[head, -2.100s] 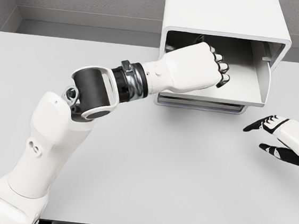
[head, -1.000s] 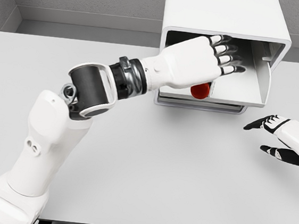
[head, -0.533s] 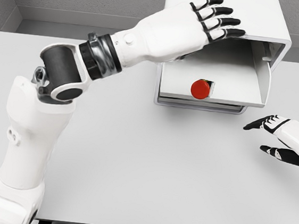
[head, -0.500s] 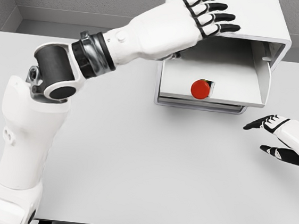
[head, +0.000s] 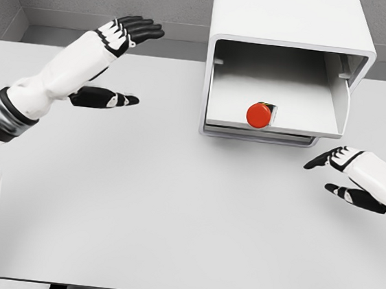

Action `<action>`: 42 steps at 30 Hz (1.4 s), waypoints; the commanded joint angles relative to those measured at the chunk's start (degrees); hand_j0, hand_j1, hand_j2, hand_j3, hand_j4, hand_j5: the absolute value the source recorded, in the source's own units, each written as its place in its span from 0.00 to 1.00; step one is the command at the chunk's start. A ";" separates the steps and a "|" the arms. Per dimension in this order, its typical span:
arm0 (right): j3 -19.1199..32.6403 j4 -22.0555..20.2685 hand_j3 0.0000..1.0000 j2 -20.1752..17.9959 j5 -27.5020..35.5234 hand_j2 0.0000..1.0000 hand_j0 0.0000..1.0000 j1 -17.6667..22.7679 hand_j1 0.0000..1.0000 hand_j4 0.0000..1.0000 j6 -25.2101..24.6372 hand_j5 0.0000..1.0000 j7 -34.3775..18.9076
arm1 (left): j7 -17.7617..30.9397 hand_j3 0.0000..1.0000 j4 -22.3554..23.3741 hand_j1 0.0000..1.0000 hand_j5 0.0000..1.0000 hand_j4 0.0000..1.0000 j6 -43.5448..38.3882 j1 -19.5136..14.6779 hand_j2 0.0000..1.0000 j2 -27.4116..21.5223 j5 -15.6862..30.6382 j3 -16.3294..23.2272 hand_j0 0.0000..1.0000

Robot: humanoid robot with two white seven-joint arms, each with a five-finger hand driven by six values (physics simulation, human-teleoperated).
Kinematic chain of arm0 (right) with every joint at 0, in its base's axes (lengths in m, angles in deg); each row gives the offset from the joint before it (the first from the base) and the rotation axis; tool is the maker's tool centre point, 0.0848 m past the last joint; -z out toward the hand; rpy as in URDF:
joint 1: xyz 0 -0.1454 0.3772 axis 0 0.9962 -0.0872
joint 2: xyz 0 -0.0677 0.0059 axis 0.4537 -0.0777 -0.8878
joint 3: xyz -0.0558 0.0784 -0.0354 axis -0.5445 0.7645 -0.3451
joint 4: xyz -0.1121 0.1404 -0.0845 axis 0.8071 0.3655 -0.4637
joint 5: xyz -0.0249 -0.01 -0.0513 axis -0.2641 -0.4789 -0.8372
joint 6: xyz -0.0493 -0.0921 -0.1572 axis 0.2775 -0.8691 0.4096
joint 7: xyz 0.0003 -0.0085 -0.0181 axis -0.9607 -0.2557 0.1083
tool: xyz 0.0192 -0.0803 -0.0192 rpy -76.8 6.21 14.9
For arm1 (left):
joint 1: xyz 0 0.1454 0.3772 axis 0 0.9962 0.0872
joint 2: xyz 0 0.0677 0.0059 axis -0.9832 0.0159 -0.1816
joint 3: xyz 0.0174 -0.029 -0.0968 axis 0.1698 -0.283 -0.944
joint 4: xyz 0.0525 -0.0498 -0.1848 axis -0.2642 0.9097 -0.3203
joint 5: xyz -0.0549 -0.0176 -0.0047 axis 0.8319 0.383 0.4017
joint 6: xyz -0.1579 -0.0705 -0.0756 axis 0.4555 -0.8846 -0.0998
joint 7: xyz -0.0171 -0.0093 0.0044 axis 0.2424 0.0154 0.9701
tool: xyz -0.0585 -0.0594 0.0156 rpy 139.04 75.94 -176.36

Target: Slide open multi-storey tabletop storage cabinets and put open load switch and slide close multi-storey tabletop storage cabinets

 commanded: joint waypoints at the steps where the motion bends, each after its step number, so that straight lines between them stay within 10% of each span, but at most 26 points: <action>1: -0.35 -0.90 0.68 1.16 0.42 0.68 0.68 -0.09 0.68 0.68 -0.08 0.68 -0.02 | -0.03 1.00 -0.06 1.00 1.00 1.00 -0.16 0.44 1.00 -0.21 1.49 1.79 1.00; 6: -2.29 -0.90 0.68 1.51 0.33 0.68 0.68 -2.37 0.68 0.68 -0.08 0.68 -0.02 | -0.03 1.00 -0.06 1.00 1.00 1.00 -0.16 6.07 1.00 -9.34 10.19 7.51 1.00; 18: -2.29 -0.90 0.68 1.42 0.33 0.68 0.68 -2.46 0.68 0.68 -0.08 0.68 -0.02 | -0.03 1.00 -0.06 1.00 1.00 1.00 -0.16 11.26 1.00 -10.75 18.45 18.32 1.00; 32: -3.08 -0.98 0.69 1.51 0.50 0.69 0.69 -2.55 0.69 0.69 -0.08 0.69 -0.02 | -0.03 1.00 0.03 1.00 1.00 1.00 -0.16 5.63 1.00 -14.18 2.81 22.18 1.00; 36: -3.08 -0.98 0.70 1.51 0.50 0.70 0.70 -2.81 0.70 0.70 -0.08 0.70 -0.11 | -0.03 1.00 2.75 1.00 1.00 1.00 -0.16 8.80 1.00 -25.96 6.85 11.03 1.00; 39: -5.19 -0.98 0.70 1.51 0.42 0.70 0.70 -5.18 0.70 0.70 -0.08 0.70 -0.11 | -0.03 1.00 13.03 1.00 1.00 1.00 -0.16 9.94 1.00 -25.69 13.17 0.74 1.00; 42: -6.95 -0.98 0.70 2.56 0.50 0.70 0.70 -6.50 0.70 0.70 -0.08 0.70 -0.20 | -0.03 1.00 17.52 1.00 1.00 1.00 -0.16 9.94 1.00 -24.29 18.63 -0.67 1.00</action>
